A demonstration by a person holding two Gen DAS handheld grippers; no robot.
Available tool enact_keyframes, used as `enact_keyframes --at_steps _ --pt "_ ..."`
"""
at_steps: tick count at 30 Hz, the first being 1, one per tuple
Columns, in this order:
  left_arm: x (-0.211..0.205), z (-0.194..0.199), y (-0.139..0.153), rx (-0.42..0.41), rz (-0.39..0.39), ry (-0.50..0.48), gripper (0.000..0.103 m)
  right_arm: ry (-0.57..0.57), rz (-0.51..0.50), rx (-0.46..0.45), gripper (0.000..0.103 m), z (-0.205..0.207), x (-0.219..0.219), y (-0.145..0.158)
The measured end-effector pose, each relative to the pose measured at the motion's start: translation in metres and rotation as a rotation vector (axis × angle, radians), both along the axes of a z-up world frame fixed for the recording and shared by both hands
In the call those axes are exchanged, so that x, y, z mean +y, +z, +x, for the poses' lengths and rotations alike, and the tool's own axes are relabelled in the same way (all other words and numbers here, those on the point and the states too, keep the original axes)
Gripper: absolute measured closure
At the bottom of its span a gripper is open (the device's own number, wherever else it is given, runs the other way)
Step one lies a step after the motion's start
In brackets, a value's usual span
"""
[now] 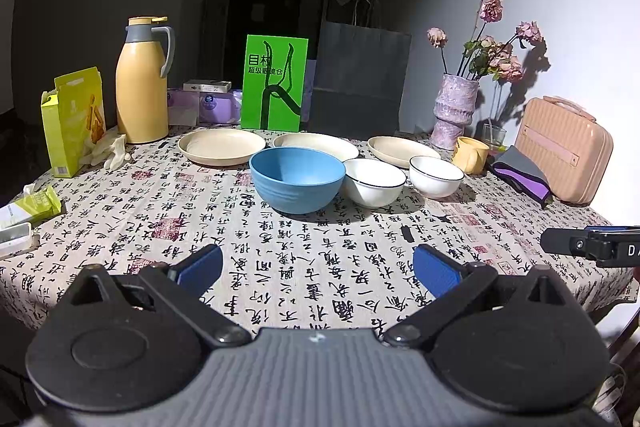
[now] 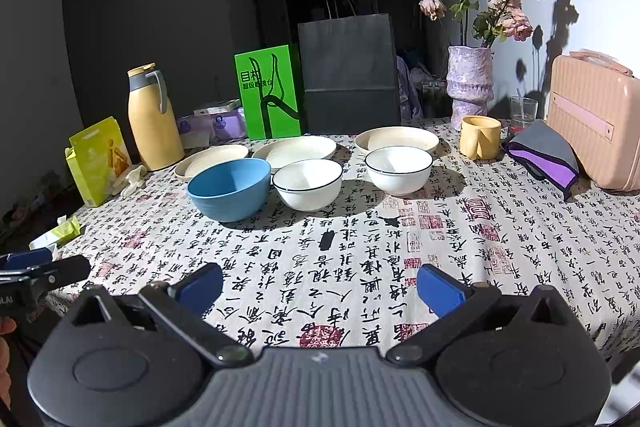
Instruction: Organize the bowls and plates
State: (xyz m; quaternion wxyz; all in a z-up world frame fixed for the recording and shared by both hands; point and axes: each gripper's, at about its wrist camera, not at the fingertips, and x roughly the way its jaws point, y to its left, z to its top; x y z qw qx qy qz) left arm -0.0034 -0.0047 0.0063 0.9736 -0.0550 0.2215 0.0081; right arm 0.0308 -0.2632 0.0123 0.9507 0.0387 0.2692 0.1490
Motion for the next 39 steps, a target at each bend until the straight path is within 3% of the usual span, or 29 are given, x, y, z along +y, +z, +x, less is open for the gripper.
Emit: enact_keyframes --at_steps 26,39 --pt "0.002 0.002 0.003 -0.007 -0.003 0.002 0.0 0.001 -0.004 -0.006 0.0 0.006 -0.002 0.004" --pt "0.006 0.021 0.008 -0.007 0.0 0.019 0.0 0.015 -0.015 -0.013 0.0 0.027 0.007 0.006"
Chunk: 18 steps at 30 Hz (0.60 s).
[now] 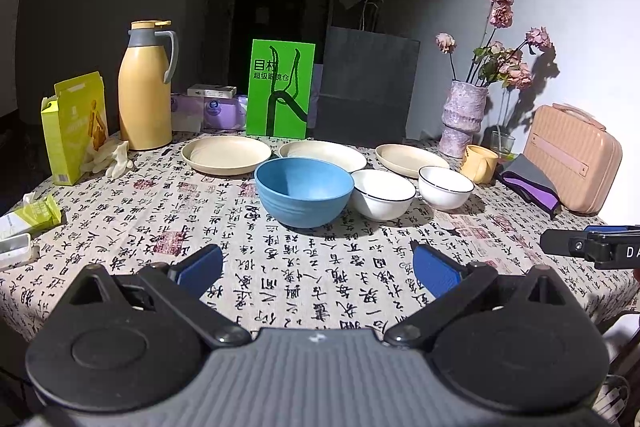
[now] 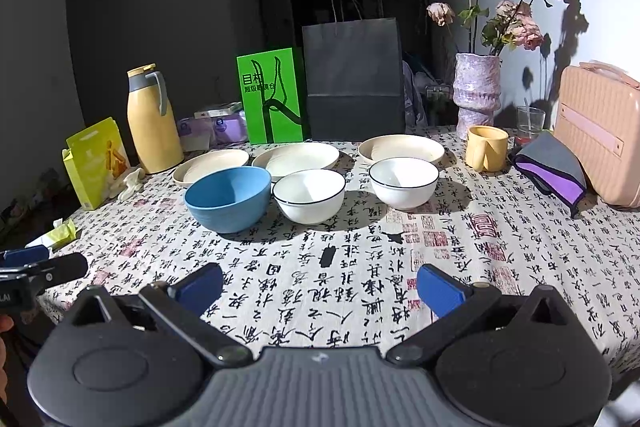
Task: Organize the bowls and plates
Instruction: 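Move both grippers toward the large cream plate beside the yellow thermos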
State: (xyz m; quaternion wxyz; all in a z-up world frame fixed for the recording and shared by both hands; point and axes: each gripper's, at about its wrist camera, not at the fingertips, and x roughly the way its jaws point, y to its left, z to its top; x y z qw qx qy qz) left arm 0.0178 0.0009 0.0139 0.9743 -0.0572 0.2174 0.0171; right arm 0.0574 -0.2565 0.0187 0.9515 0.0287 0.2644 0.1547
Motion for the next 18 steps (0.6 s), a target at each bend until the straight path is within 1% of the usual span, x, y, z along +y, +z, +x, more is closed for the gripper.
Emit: enact_keyframes --at_steps 18 --pt "0.018 0.059 0.012 0.032 -0.006 0.024 0.0 0.033 0.002 0.02 0.0 0.065 0.02 0.009"
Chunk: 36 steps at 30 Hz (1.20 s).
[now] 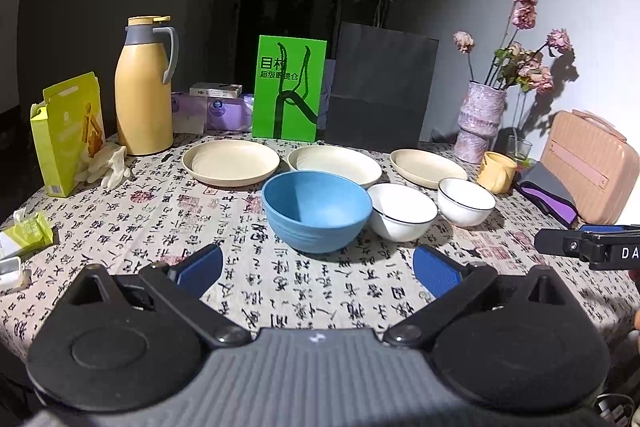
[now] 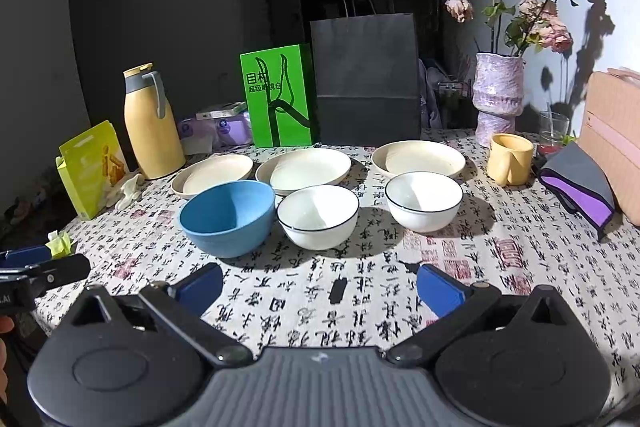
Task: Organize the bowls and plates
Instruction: 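Move both grippers toward the large cream plate beside the yellow thermos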
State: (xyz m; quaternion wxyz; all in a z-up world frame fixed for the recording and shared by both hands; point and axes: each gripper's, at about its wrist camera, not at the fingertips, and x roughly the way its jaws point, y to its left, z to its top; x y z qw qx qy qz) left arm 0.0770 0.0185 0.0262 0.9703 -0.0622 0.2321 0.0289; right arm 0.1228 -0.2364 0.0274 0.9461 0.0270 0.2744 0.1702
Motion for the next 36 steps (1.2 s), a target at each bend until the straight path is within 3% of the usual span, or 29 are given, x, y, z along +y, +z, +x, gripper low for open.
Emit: enact_keyframes --at_steps 11,36 --pt "0.02 0.038 0.011 0.001 -0.005 0.023 0.0 0.027 0.013 0.002 0.0 0.048 0.016 0.009" --pt "0.089 0.129 0.019 0.031 -0.04 0.098 0.0 0.181 0.045 -0.003 0.0 0.161 0.099 0.018"
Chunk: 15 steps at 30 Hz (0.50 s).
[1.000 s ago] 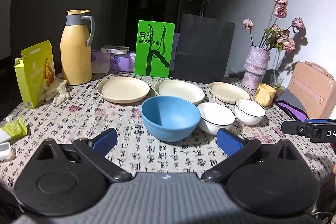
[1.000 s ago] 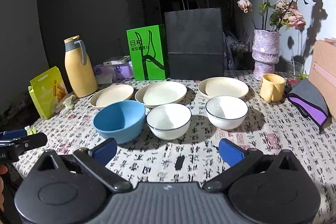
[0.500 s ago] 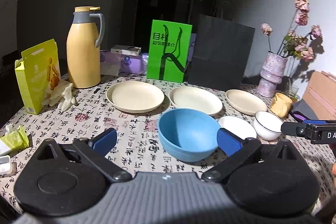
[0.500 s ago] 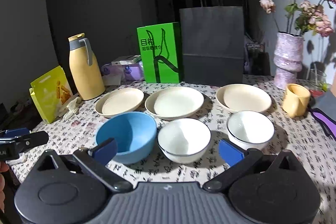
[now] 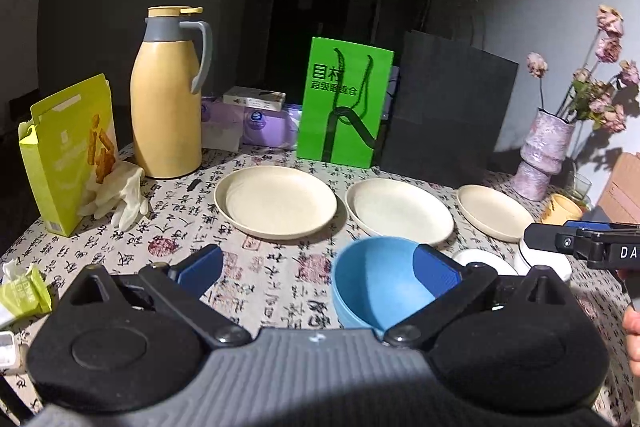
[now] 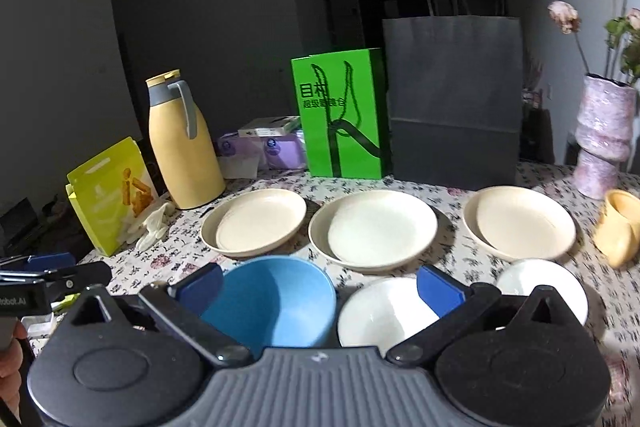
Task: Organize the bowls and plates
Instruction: 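Move both grippers toward the large cream plate beside the yellow thermos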
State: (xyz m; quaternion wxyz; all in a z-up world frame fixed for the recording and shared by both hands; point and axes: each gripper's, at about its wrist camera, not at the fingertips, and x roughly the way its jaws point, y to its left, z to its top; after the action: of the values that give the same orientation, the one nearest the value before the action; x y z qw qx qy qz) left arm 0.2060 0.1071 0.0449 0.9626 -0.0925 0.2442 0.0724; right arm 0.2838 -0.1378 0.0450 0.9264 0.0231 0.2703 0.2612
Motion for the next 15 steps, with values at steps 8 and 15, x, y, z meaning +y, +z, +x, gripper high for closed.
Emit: enact_keyframes --at_steps 8,15 --pt "0.029 0.029 0.008 0.0 -0.019 0.058 0.0 0.057 -0.028 -0.041 0.0 0.031 0.038 0.007" --pt "0.05 0.056 0.01 0.014 -0.043 0.094 0.0 0.087 -0.035 -0.026 0.0 0.068 0.064 0.008"
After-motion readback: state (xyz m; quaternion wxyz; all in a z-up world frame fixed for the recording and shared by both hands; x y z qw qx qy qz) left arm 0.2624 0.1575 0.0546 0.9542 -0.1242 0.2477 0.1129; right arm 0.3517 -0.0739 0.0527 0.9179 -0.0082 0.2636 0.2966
